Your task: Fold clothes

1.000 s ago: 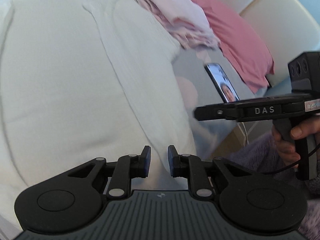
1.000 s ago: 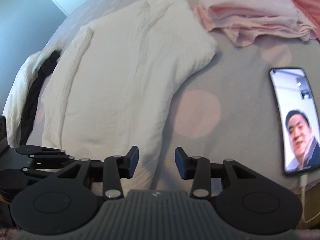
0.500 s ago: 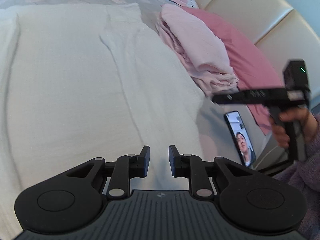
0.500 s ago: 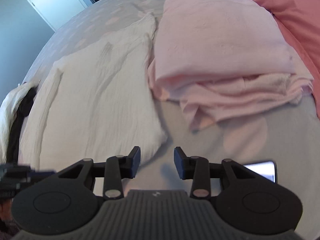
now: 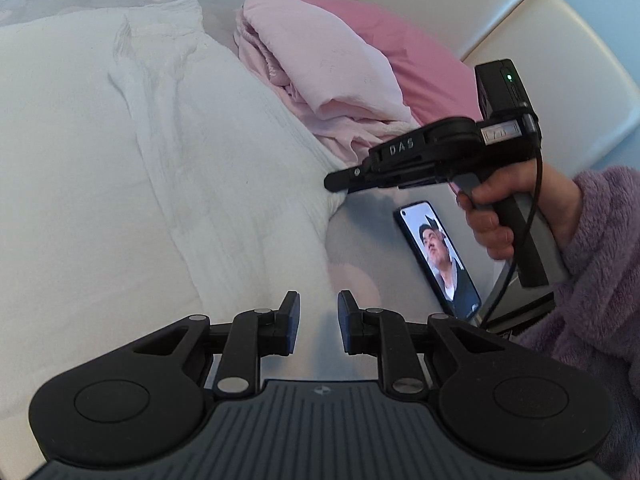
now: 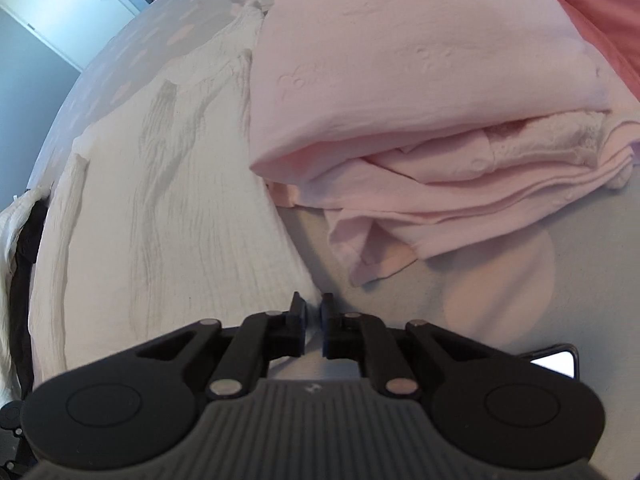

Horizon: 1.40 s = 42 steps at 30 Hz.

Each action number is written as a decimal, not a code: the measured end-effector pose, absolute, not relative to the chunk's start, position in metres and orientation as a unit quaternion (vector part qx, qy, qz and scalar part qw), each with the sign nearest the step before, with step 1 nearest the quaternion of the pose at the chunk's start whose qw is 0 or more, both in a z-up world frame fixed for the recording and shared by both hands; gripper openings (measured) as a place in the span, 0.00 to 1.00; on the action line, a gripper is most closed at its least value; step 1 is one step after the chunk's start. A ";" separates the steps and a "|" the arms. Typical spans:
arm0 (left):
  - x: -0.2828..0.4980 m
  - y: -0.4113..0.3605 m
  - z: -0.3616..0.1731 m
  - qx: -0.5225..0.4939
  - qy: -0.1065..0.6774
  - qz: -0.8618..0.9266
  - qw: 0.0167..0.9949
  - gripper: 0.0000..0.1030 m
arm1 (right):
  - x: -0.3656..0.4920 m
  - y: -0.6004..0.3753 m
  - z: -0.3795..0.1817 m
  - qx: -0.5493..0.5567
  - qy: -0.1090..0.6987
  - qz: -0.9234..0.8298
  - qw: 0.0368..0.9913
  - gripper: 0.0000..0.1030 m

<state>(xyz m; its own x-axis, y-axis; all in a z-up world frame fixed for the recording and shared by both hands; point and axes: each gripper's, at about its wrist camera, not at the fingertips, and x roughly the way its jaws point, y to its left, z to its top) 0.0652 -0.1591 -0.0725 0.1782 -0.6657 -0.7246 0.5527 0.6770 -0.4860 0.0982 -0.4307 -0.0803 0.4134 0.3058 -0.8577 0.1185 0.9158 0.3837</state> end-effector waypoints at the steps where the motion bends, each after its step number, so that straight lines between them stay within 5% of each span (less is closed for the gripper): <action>1: 0.068 -0.163 -0.074 -0.059 0.500 -0.397 0.768 0.17 | 0.098 -0.428 -0.080 0.189 0.538 0.056 0.819 0.08; 5: 0.069 -0.184 -0.085 -0.039 0.518 -0.389 0.761 0.17 | 0.096 -0.423 -0.074 0.172 0.540 0.054 0.822 0.16; 7: 0.058 -0.191 -0.095 -0.005 0.532 -0.387 0.753 0.17 | 0.091 -0.424 -0.067 0.166 0.532 0.042 0.829 0.40; 19: 0.054 -0.127 -0.043 -0.018 0.501 -0.346 0.793 0.20 | 0.088 -0.405 -0.019 0.123 0.477 0.081 0.866 0.35; 29: 0.024 -0.005 -0.025 0.020 0.506 -0.184 0.842 0.22 | 0.044 -0.354 -0.028 0.107 0.500 0.131 0.849 0.35; 34: -0.021 0.001 -0.027 0.035 0.490 -0.180 0.852 0.38 | -0.005 -0.314 -0.029 0.083 0.491 0.160 0.853 0.35; 40: -0.048 0.012 -0.023 0.087 0.457 -0.120 0.877 0.37 | -0.050 -0.258 -0.044 0.095 0.490 0.221 0.838 0.35; 42: -0.053 0.021 -0.024 0.078 0.460 -0.105 0.878 0.36 | -0.058 -0.235 -0.056 0.095 0.499 0.239 0.828 0.28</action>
